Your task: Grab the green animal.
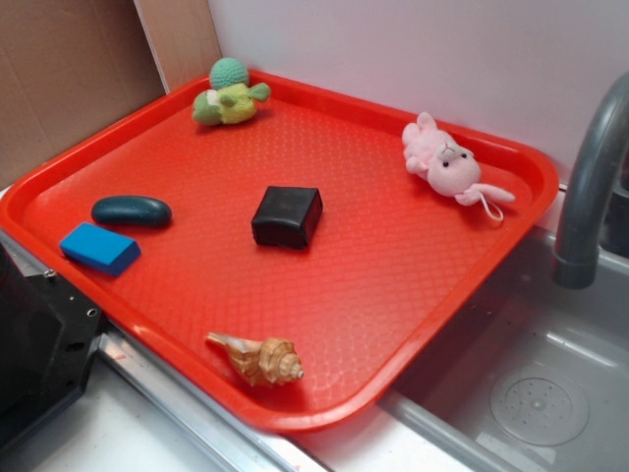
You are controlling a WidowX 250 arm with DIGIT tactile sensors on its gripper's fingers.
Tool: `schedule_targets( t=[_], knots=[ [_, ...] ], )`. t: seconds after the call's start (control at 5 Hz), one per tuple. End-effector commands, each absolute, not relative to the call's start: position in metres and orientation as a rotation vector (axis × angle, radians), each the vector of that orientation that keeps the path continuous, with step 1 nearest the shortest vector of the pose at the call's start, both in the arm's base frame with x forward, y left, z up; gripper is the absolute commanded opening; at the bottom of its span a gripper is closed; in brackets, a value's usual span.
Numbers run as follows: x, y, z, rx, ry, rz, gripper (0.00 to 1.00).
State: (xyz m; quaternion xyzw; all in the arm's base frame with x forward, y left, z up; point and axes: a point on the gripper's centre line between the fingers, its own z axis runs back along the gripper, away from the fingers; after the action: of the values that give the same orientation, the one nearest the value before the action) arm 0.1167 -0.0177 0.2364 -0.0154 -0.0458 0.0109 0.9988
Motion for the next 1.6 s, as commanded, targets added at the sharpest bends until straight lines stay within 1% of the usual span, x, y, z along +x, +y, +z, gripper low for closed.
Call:
schedule_targets(
  t=[0.0, 0.2, 0.4, 0.6, 1.2, 1.4],
  knots=[
    [0.117, -0.018, 0.236, -0.031, -0.092, 0.022, 1.0],
    [0.156, 0.009, 0.204, -0.024, 0.007, -0.19, 1.0],
    [0.178, 0.026, 0.182, -0.034, -0.041, -0.388, 1.0],
    [0.197, 0.052, 0.162, 0.06, -0.089, -0.502, 1.0],
    [0.197, 0.052, 0.162, 0.06, -0.089, -0.502, 1.0],
    [0.223, 0.059, 0.145, 0.142, -0.011, -0.412, 1.0]
  ],
)
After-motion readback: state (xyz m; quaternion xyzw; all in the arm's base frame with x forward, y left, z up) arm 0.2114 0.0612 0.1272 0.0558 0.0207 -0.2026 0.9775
